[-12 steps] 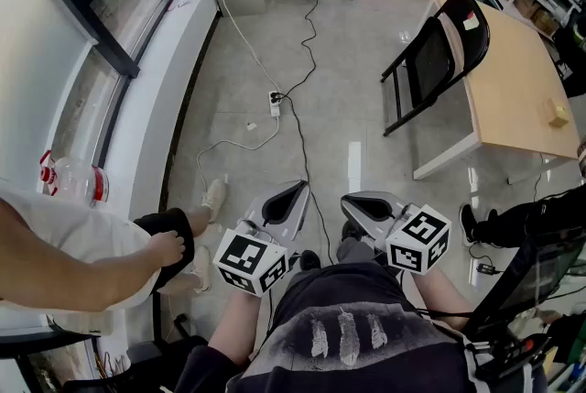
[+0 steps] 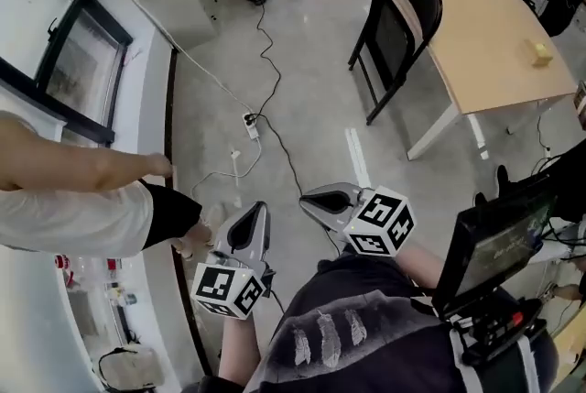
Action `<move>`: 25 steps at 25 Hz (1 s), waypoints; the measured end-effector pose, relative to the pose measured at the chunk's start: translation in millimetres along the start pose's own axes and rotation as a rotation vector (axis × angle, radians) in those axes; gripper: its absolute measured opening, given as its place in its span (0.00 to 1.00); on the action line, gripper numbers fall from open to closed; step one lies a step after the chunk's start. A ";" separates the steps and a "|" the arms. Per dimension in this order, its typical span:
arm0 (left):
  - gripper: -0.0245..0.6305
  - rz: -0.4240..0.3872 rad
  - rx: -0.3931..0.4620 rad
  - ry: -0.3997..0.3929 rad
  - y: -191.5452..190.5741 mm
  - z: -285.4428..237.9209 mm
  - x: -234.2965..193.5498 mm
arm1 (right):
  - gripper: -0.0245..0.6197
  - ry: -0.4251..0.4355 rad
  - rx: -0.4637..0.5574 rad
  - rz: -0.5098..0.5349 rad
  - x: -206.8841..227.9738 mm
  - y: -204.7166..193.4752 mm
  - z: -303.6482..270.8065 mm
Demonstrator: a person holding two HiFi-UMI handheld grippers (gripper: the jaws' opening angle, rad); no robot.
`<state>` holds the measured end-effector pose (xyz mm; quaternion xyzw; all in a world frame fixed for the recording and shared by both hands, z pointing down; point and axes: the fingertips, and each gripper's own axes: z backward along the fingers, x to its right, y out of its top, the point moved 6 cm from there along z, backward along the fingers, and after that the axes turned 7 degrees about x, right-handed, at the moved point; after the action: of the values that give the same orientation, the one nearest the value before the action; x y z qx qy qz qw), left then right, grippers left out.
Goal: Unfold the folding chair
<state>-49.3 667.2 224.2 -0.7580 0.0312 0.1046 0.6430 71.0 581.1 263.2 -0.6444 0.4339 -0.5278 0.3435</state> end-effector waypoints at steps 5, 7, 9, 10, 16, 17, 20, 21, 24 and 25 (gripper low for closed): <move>0.04 -0.048 -0.033 0.023 18.3 -64.6 7.8 | 0.04 0.025 0.031 0.016 58.0 22.6 7.9; 0.04 -0.064 -0.039 0.021 24.6 -90.4 15.1 | 0.04 -0.005 0.014 0.060 79.4 25.9 16.5; 0.04 -0.077 -0.044 0.023 29.5 -109.6 16.5 | 0.04 -0.020 -0.011 0.096 95.1 27.2 20.5; 0.04 -0.081 -0.049 0.028 31.1 -117.1 14.7 | 0.04 -0.016 -0.019 0.100 102.0 27.9 20.0; 0.04 -0.072 -0.072 0.065 31.8 -147.3 -5.7 | 0.04 -0.020 -0.043 0.092 141.2 39.9 7.6; 0.04 -0.063 -0.073 0.063 30.7 -152.6 -9.8 | 0.04 -0.024 -0.046 0.092 146.5 41.4 6.4; 0.04 -0.052 -0.059 0.041 31.7 -170.0 -26.5 | 0.04 -0.057 -0.054 0.104 162.7 47.0 -2.7; 0.04 -0.054 -0.050 0.028 33.1 -175.6 -33.3 | 0.04 -0.071 -0.056 0.106 167.3 49.0 -7.3; 0.04 -0.052 -0.027 -0.023 37.9 -193.4 -57.9 | 0.04 -0.123 -0.065 0.116 179.2 58.1 -23.8; 0.04 -0.046 -0.025 -0.038 39.8 -196.5 -67.5 | 0.04 -0.138 -0.070 0.120 180.1 61.7 -30.9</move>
<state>-99.1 461.6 228.8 -0.7645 0.0005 0.1045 0.6360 40.7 391.7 282.8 -0.6635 0.4651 -0.4451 0.3811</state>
